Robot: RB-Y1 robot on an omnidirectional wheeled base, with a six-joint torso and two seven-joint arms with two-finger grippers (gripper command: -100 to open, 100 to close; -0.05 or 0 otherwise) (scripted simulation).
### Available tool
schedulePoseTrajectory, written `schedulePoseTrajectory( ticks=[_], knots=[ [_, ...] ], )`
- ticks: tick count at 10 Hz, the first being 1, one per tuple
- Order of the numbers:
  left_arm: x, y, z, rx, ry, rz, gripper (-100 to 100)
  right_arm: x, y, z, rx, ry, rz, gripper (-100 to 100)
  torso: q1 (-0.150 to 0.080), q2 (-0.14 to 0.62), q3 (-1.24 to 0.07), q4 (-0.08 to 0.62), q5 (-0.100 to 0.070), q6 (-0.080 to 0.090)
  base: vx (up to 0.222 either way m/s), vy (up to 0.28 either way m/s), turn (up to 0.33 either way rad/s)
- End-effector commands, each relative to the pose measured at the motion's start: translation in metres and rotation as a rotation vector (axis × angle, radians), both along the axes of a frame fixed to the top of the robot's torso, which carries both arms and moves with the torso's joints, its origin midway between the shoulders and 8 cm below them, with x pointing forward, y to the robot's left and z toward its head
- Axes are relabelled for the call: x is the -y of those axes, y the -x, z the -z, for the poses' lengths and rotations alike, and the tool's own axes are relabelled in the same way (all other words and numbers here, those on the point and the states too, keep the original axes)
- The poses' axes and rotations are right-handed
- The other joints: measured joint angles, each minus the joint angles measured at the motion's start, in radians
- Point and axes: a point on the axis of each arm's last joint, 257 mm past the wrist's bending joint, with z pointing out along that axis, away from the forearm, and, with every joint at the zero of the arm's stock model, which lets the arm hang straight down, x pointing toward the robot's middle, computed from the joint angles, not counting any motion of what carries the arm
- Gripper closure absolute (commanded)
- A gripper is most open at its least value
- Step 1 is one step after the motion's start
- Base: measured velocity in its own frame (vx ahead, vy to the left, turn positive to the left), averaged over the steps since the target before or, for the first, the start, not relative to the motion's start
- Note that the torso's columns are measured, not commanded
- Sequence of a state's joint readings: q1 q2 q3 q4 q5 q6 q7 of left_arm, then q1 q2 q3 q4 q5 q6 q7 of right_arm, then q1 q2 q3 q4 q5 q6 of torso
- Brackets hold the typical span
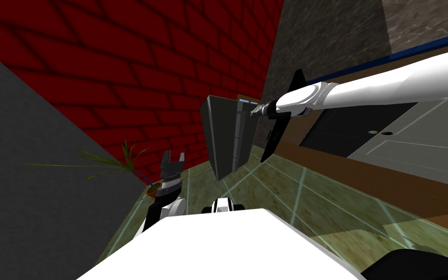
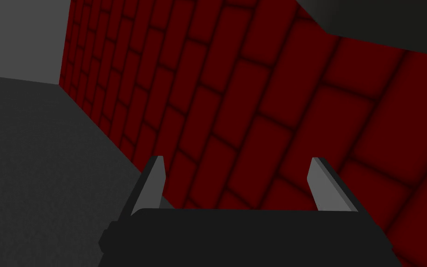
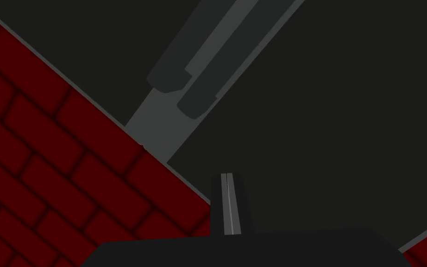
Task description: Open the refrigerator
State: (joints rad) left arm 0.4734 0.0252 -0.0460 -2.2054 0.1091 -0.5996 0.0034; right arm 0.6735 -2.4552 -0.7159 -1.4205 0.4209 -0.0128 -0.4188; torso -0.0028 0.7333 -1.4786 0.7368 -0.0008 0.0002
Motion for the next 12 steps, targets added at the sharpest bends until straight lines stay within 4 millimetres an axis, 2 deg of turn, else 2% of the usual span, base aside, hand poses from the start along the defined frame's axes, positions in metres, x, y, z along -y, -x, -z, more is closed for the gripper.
schedulePoseTrajectory(
  ticks=[1,5,6,11,12],
  knots=[
    [0.000,0.000,0.000,0.000,0.000,0.000,0,0.026,-0.001,-0.003,0.006,0.008,0.044,-100,0.003,-0.007,-0.005,-0.002,0.001,0.000,0.134,0.136,-0.053],
    [0.000,0.000,0.000,0.000,0.000,0.000,0,0.068,-0.001,-0.007,0.017,0.018,0.115,-100,0.004,0.006,0.004,0.002,0.001,0.000,0.139,0.157,-0.036],
    [0.000,0.000,0.000,0.000,0.000,0.000,0,0.089,0.001,-0.009,0.021,0.023,0.149,-100,0.002,0.007,0.004,0.002,0.001,0.000,0.157,0.178,-0.044],
    [0.000,0.000,0.000,0.000,0.000,0.000,0,0.128,0.005,-0.013,0.029,0.034,0.215,-100,0.001,0.005,0.003,0.001,0.000,0.000,0.097,0.128,-0.033],
    [0.000,0.000,0.000,0.000,0.000,0.000,0,0.143,0.008,-0.014,0.031,0.039,0.241,-100,0.001,0.006,0.003,0.001,0.000,0.000,0.090,0.133,-0.039]
  ],
)
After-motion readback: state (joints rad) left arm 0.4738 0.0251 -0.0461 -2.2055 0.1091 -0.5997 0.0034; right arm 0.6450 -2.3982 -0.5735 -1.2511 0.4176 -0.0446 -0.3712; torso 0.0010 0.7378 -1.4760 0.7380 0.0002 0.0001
